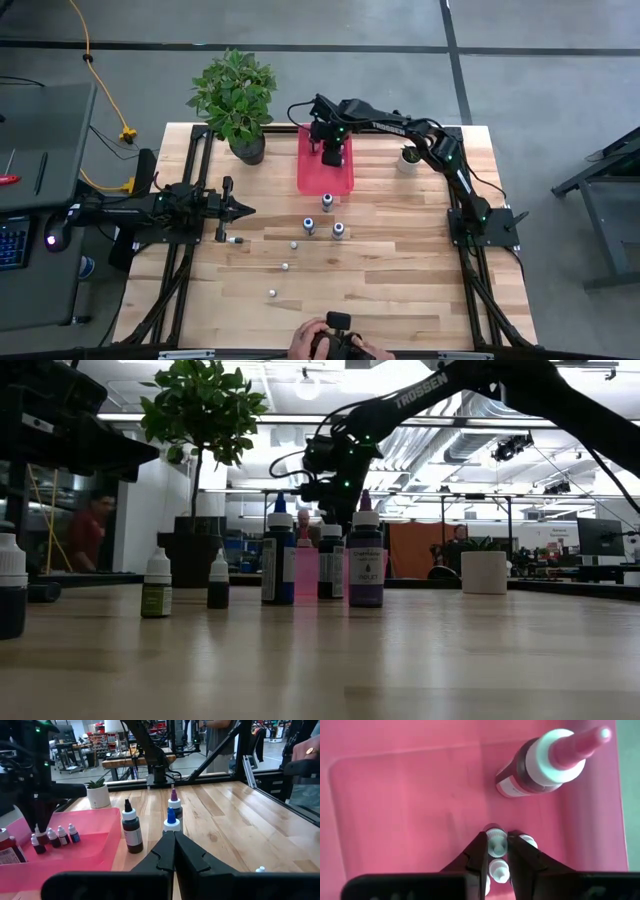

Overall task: Pick & Place food coloring
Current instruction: Put the orange food coloring bottle into the pink bin

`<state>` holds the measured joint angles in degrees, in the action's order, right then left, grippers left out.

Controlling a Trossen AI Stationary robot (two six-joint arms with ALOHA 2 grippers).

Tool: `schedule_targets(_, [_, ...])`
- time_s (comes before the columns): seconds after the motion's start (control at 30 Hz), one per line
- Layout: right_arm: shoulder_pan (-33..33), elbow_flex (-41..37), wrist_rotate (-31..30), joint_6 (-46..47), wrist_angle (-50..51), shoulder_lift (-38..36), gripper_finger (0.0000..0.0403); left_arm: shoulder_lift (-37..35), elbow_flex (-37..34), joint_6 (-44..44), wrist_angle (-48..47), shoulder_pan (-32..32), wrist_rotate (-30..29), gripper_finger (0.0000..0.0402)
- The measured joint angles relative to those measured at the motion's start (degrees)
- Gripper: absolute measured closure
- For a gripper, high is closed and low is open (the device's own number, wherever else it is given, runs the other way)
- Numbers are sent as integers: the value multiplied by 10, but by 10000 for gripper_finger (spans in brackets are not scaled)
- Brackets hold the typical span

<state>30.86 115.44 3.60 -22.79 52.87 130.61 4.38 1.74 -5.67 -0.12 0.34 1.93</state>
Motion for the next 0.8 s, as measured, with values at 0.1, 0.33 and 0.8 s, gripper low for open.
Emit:
schedule_targets(0.1, [0,0,0,7,1,0,337,0,0,0,0,0,0,401])
schedule_targets(0.33, [0,0,0,9,10,0,344,0,0,0,0,0,0,401])
schedule_targets(0.8, [0,0,15,22,35,11,344,0,0,0,0,0,0,401])
